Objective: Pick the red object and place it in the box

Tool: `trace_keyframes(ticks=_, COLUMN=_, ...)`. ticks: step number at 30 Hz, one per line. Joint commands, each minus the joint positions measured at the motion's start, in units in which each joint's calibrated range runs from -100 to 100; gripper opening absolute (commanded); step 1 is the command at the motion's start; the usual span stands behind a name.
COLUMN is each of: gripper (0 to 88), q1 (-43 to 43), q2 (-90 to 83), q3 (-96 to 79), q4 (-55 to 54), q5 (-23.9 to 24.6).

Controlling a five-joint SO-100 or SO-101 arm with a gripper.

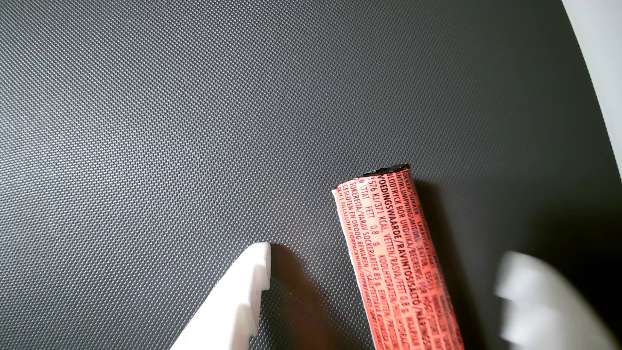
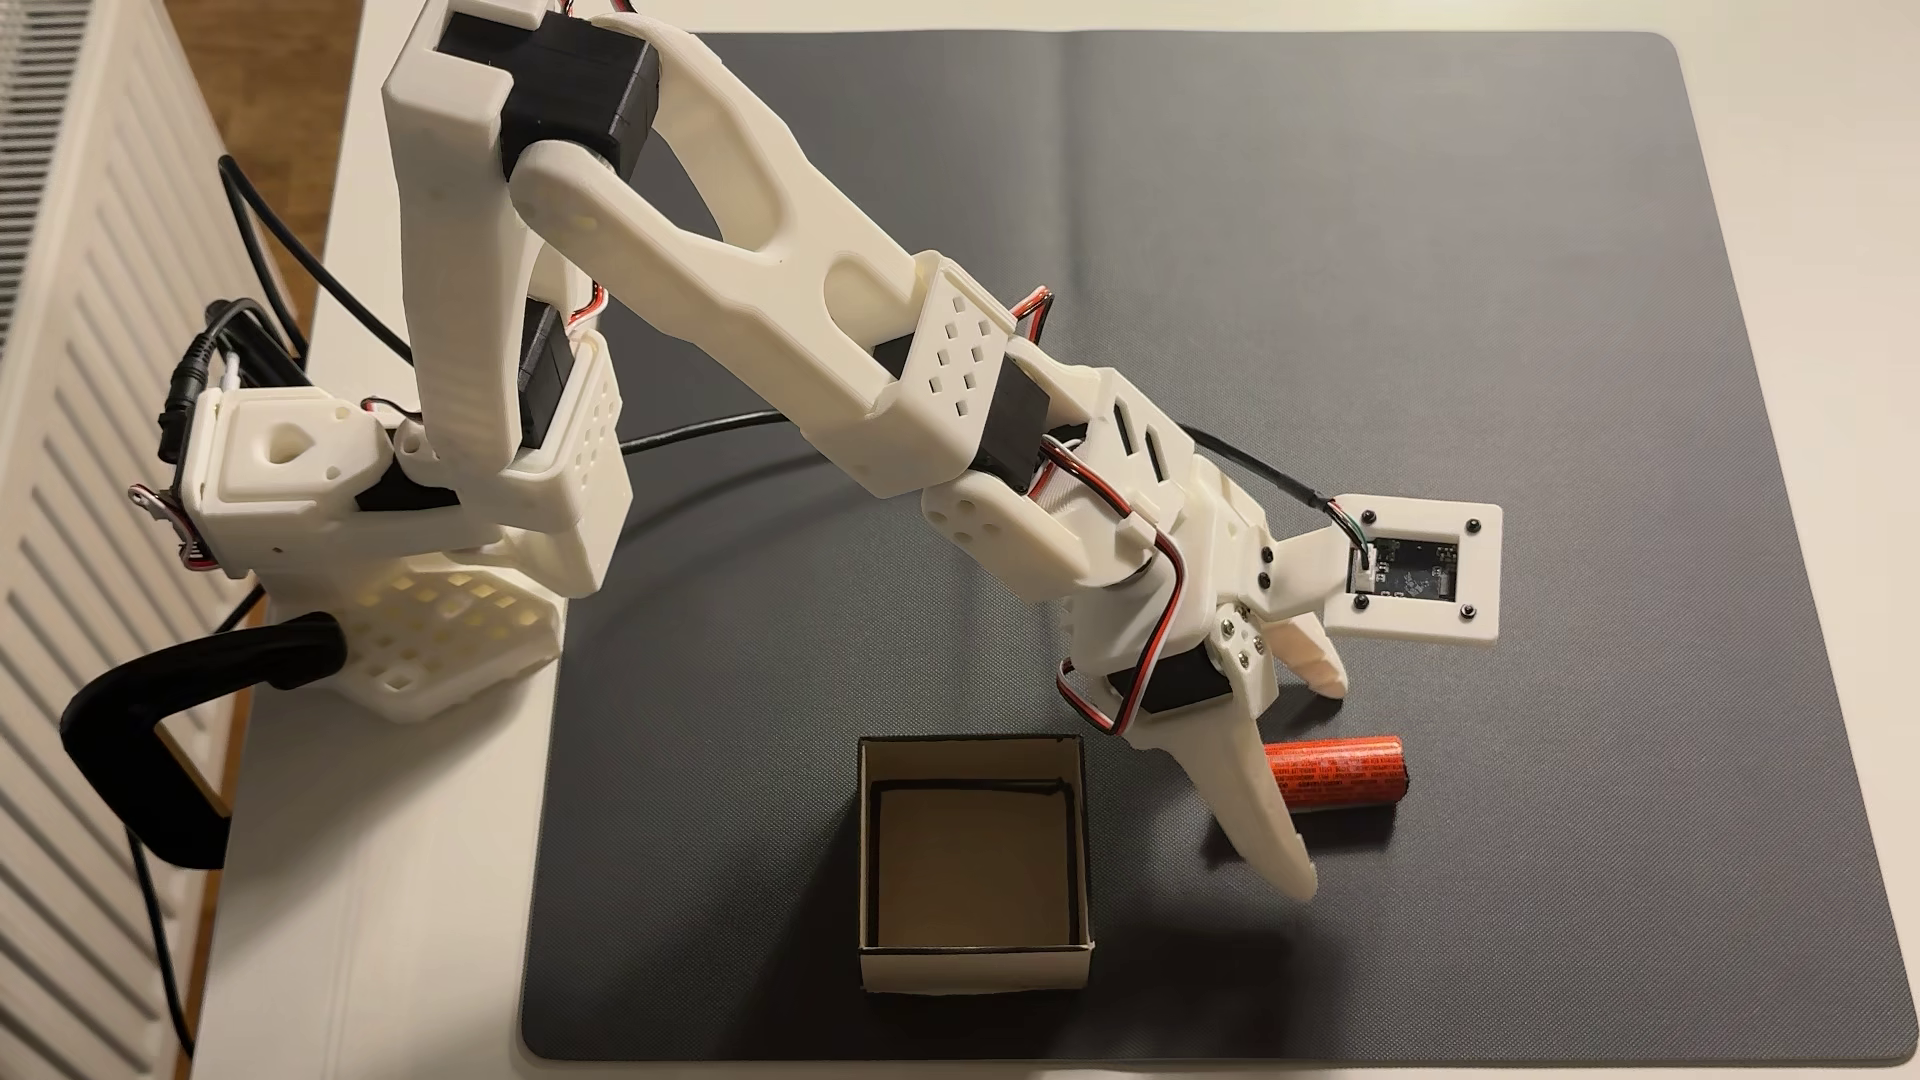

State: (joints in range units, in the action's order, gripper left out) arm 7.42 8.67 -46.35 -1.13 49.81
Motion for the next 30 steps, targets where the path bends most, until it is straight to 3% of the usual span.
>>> trace_keyframes(ticks=1, gripper=21.3, q1=1.48, q2=-0.25, q3=0.50, q4=0.34, q5=-0.27)
trace_keyframes(ticks=7, gripper=7.3, q1=2.97, q2=0.35, q3=0.41, q4=0.87, q5=-0.53)
trace_keyframes(ticks=18, gripper=6.1, q1=3.04, q2=-0.67, q3=0.32, q4=1.22, q5=-0.53)
trace_keyframes(ticks=30, gripper=6.0, q1=-0.07, q2=-32.99, q3=-0.59, q4=23.68, q5=-1.83)
